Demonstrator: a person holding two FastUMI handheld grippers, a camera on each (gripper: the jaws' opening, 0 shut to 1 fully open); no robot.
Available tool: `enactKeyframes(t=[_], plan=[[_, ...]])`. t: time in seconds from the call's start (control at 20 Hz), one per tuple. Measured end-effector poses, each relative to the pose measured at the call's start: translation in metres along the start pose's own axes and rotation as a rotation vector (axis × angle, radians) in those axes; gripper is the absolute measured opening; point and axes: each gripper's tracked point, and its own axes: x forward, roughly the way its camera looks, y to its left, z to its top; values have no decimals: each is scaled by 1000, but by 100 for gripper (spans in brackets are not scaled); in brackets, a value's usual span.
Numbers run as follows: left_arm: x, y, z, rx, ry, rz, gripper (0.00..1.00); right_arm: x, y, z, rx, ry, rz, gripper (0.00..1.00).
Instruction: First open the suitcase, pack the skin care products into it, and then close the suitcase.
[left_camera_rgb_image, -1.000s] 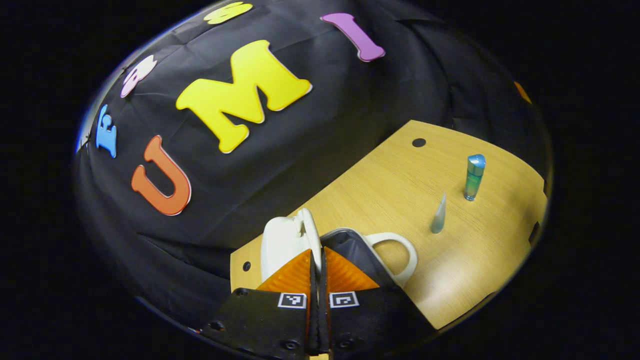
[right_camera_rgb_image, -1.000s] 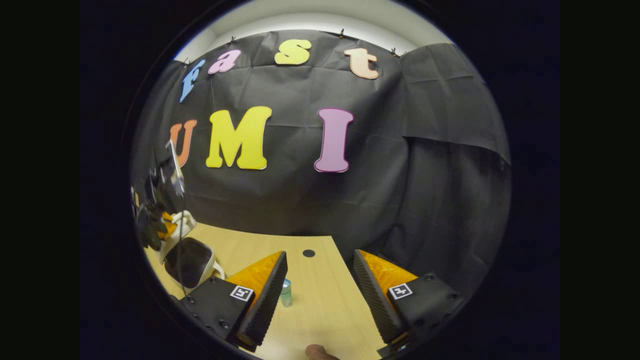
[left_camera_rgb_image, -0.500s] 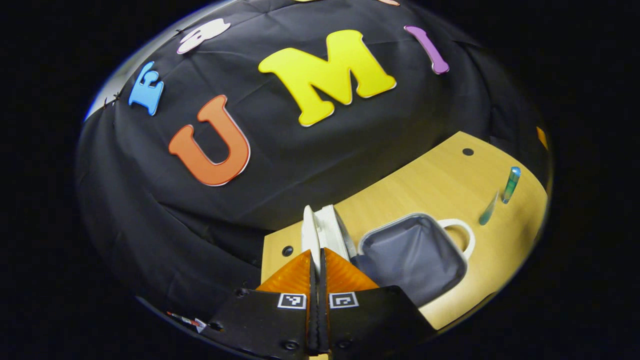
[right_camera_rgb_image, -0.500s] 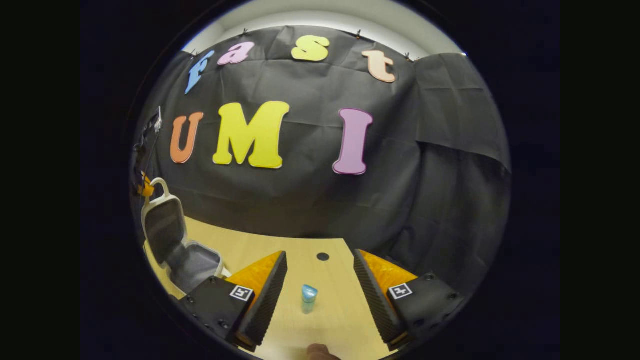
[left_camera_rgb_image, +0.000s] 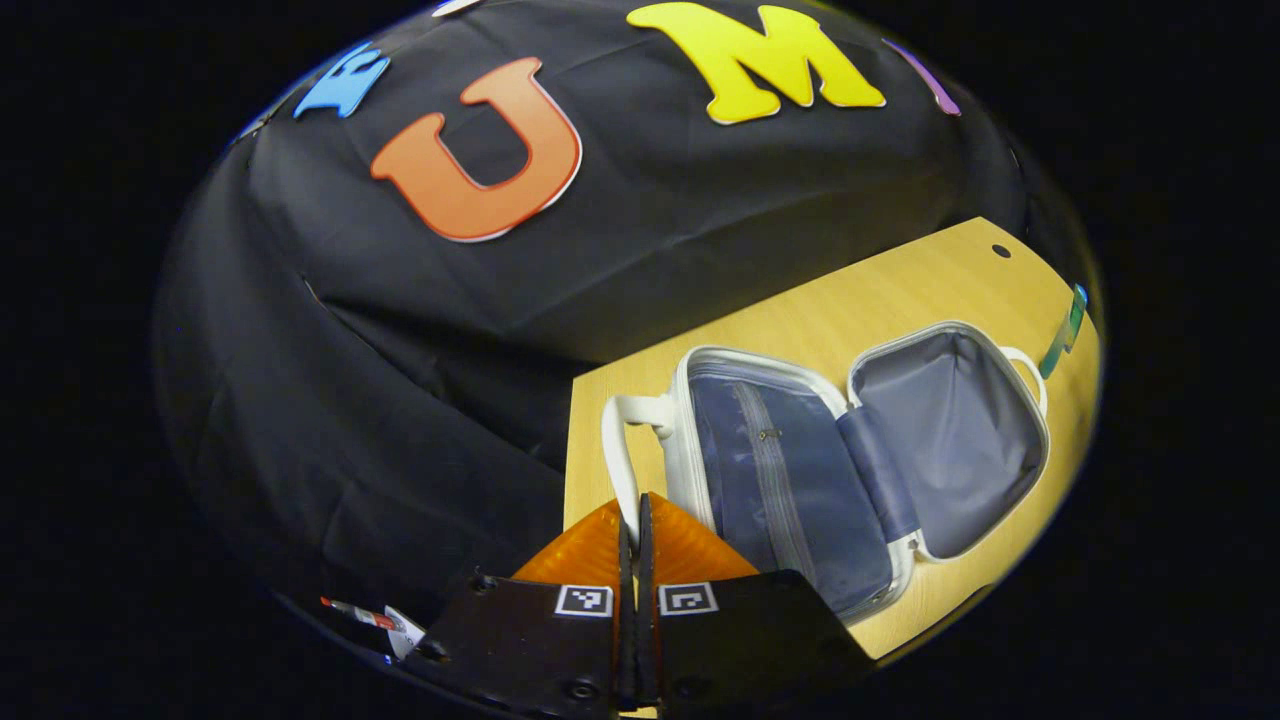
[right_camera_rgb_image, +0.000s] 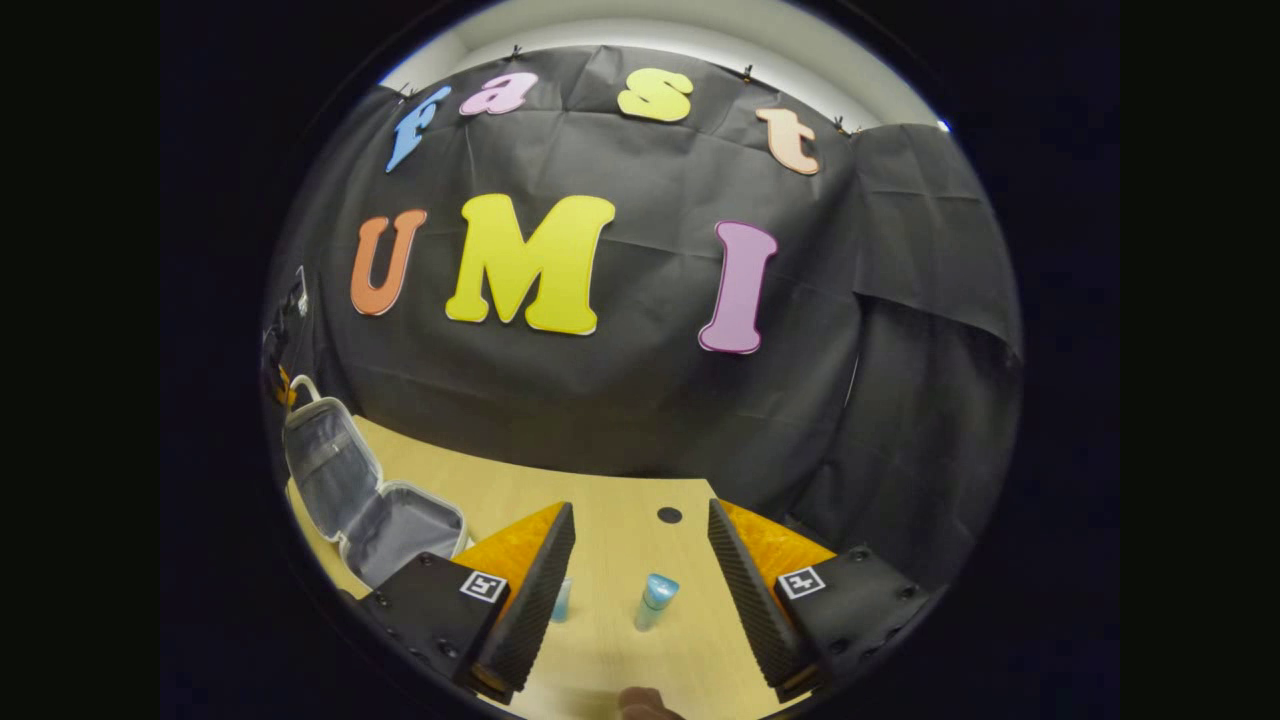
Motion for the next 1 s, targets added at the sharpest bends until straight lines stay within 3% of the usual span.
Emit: enactKeyframes(t=[0.4, 0.7, 0.9, 0.95, 1.0], plan=[[70, 3, -84, -97, 179, -115, 3, 5, -17, -14, -18, 67, -43, 80], [93, -3, -117, -151, 210, -210, 4, 0, -33, -30, -27, 122, -92, 80], [98, -8, -128, -203, 229, -218, 14, -12, -44, -38, -12, 135, -113, 80], [95, -5, -129, -196, 230, -208, 28, -12, -47, -40, -14, 136, -118, 80], [93, 1, -124, -194, 211, -199, 36, -13, -49, -42, -17, 139, -115, 80]])
